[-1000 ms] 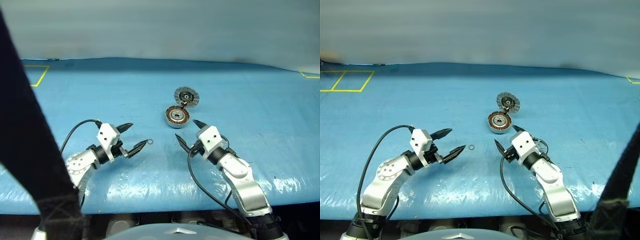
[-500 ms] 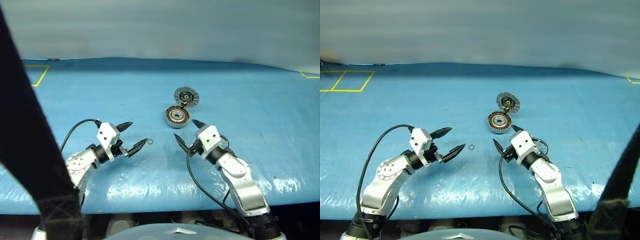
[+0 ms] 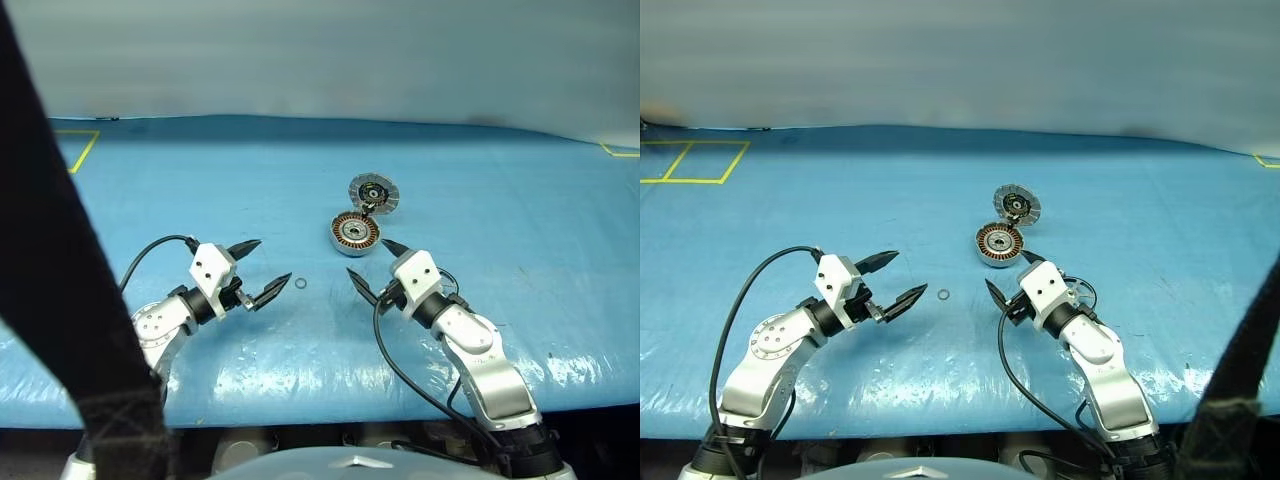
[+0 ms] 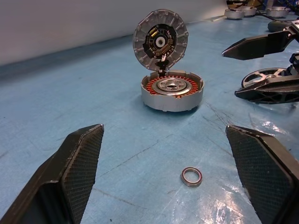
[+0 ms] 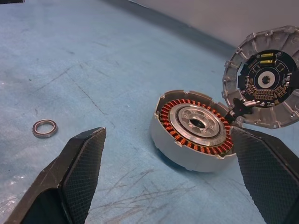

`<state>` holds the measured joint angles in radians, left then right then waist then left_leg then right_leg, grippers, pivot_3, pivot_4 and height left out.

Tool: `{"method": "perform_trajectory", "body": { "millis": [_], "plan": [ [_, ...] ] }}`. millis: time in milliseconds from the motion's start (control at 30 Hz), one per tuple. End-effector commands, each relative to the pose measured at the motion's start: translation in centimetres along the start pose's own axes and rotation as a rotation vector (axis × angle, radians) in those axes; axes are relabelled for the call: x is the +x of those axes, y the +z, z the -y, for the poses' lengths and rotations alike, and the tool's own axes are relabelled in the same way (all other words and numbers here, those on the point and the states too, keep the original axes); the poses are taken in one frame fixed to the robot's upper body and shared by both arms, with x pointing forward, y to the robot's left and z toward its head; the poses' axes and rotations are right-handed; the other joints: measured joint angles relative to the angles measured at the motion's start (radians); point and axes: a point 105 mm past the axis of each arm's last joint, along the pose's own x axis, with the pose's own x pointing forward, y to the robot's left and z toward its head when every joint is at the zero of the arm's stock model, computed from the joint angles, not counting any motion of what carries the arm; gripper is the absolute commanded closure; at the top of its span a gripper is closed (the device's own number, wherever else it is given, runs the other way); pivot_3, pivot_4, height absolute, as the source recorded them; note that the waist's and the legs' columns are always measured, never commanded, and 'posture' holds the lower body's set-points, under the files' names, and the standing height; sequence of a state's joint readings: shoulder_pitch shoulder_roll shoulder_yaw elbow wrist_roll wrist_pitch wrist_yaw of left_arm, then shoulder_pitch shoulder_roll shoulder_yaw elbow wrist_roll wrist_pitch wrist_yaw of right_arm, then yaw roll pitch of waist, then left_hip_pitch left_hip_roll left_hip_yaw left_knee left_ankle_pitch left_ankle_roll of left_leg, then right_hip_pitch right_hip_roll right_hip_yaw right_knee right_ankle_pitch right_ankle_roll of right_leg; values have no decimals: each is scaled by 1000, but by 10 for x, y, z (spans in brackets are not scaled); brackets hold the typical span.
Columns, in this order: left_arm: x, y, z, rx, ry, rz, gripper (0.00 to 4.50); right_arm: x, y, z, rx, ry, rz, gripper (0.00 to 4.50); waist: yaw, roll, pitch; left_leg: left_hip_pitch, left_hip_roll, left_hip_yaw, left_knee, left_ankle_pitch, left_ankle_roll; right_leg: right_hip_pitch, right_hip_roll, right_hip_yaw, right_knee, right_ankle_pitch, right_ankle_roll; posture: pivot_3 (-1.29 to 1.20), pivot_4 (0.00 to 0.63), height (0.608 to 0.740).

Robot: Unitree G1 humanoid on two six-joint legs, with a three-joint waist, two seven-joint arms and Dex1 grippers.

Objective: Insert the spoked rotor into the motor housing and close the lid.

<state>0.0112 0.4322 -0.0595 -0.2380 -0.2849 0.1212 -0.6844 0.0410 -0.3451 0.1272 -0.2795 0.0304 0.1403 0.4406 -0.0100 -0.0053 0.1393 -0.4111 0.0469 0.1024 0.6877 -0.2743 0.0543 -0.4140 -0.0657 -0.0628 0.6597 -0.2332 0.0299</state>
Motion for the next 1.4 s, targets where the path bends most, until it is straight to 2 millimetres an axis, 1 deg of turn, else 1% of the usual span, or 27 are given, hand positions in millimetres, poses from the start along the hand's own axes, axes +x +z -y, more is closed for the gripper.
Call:
{"method": "perform_trajectory", "body": {
  "millis": [33, 367, 467, 567, 667, 733, 800, 933, 1000, 1100, 1167, 1400],
  "plan": [
    [2, 12, 1, 29, -2, 48, 19, 1, 9, 4, -23, -9, 32, 23, 0, 0, 0, 0, 0, 0, 0, 0, 0, 0, 0, 0, 0, 0, 0, 0, 150, 740],
    [3, 11, 1, 27, 8, 50, 19, 2, 10, 8, -38, -6, 29, 23, 0, 0, 0, 0, 0, 0, 0, 0, 0, 0, 0, 0, 0, 0, 0, 0, 150, 740],
    [3, 11, 1, 27, 10, 51, 19, 6, 13, 9, -52, 12, 34, 23, 0, 0, 0, 0, 0, 0, 0, 0, 0, 0, 0, 0, 0, 1, 1, 0, 150, 740],
    [4, 11, 1, 28, 10, 52, 19, 17, 17, 7, -84, 74, 21, 23, -2, 0, 0, 0, 0, 0, 0, 0, 0, 0, 0, 0, 0, 1, 0, 0, 150, 740],
    [6, 11, 1, 26, 10, 54, 19, 31, 18, 7, -150, 163, -35, 23, -3, 0, 0, 0, 0, 0, 0, 0, 0, 0, 1, 0, 0, 1, 0, 0, 150, 740],
    [6, 10, 1, 23, 11, 54, 19, 36, 16, 5, -162, 261, -98, 23, -1, 0, 0, 0, 0, 0, 0, 0, 1, 0, 1, 0, 0, 1, 0, 0, 150, 740],
    [6, 9, 1, 26, 15, 50, 19, 40, 16, 3, -212, 358, -139, 23, 1, 0, 1, 0, 0, 0, 0, 0, 1, 0, 1, 0, 0, 1, 0, 0, 150, 740],
    [5, 8, 2, 23, 21, 54, 19, 55, 12, 25, -316, 429, -252, 23, -1, 0, 1, 0, -1, 0, 0, 0, 1, 0, 0, 0, 0, 3, 3, 0, 150, 740],
    [5, 8, 3, 22, 21, 57, 19, 61, 14, 35, -368, 440, -279, 23, -1, 0, 1, 0, -1, 0, 0, 0, 1, 0, 0, 0, 0, 3, 3, 0, 150, 740],
    [4, 8, 4, 15, 30, 60, 19, 69, 19, 45, -408, 450, -296, 23, -1, 0, 2, -1, 0, 0, 0, 0, 1, -1, 0, 0, 0, 3, 3, 0, 150, 740],
    [3, 6, 5, 7, 34, 60, 19, 72, 18, 47, -425, 474, -321, 23, -1, 0, 2, -1, 0, 1, 0, 0, 1, -1, 0, -1, 0, 3, 4, 0, 150, 740],
    [4, 5, 10, -3, 29, 56, 19, 75, 3, 46, -525, 542, -406, 23, -1, 0, 2, -1, 0, 1, 0, 0, 1, -1, 0, -1, 0, 3, 4, 0, 150, 740]
  ]
}}
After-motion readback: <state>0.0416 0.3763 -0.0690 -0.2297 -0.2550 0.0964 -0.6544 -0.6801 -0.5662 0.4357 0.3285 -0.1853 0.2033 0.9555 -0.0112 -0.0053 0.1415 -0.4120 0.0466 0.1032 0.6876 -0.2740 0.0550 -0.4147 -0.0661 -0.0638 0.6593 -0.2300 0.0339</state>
